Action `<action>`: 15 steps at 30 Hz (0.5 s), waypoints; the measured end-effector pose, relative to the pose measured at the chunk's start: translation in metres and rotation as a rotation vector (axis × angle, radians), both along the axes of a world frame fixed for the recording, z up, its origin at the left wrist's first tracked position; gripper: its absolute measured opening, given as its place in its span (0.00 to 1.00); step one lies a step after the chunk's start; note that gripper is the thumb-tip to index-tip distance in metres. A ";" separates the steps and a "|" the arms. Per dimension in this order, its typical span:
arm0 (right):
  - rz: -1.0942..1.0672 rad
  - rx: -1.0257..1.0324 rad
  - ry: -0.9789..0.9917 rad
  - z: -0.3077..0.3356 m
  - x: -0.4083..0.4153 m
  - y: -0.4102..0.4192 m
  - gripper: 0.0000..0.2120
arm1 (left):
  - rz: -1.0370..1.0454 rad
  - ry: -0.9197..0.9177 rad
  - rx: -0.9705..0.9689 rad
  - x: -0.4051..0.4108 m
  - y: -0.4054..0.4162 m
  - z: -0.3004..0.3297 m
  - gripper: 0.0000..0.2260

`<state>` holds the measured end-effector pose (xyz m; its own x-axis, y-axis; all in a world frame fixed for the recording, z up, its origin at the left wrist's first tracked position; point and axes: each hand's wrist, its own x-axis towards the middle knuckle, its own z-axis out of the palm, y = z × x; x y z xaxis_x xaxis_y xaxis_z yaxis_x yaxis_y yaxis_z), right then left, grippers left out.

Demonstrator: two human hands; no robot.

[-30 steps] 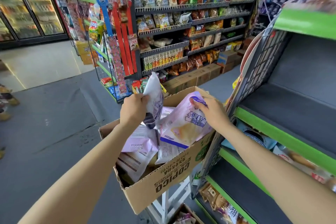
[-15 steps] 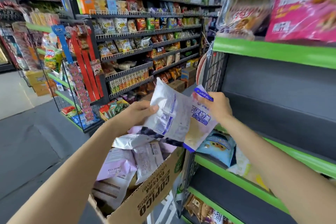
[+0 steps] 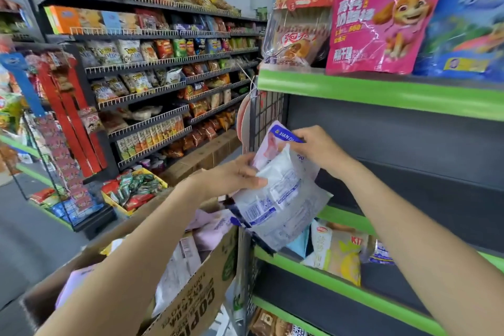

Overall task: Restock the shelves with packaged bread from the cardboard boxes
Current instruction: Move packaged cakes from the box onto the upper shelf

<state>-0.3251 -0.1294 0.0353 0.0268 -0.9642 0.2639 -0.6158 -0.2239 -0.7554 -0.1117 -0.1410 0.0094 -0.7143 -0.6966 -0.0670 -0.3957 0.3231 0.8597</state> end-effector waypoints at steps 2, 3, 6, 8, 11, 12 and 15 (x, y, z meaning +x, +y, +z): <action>-0.023 -0.040 -0.108 0.000 -0.016 -0.003 0.11 | 0.047 0.087 -0.010 -0.018 -0.003 0.001 0.13; -0.028 -0.068 -0.220 0.000 -0.023 -0.003 0.11 | 0.079 0.151 -0.008 -0.024 -0.004 0.000 0.12; -0.009 -0.051 -0.668 -0.006 -0.051 -0.010 0.06 | 0.194 0.319 0.036 -0.041 -0.017 -0.008 0.13; -0.039 0.148 -0.788 -0.016 -0.073 -0.016 0.15 | 0.242 0.388 0.112 -0.052 -0.024 -0.011 0.13; 0.032 0.568 -0.875 -0.035 -0.092 -0.016 0.13 | 0.252 0.426 0.218 -0.074 -0.030 -0.014 0.09; 0.055 0.619 -0.941 -0.041 -0.097 -0.018 0.12 | 0.256 0.411 0.233 -0.081 -0.034 -0.016 0.09; 0.034 0.624 -1.011 -0.048 -0.110 -0.026 0.14 | 0.281 0.391 0.288 -0.100 -0.046 -0.020 0.09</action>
<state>-0.4350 -0.1558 -0.0128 0.1047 -0.9365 -0.3347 0.3213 0.3504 -0.8798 -0.2118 -0.1872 -0.0109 -0.5133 -0.8567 -0.0501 -0.0665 -0.0185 0.9976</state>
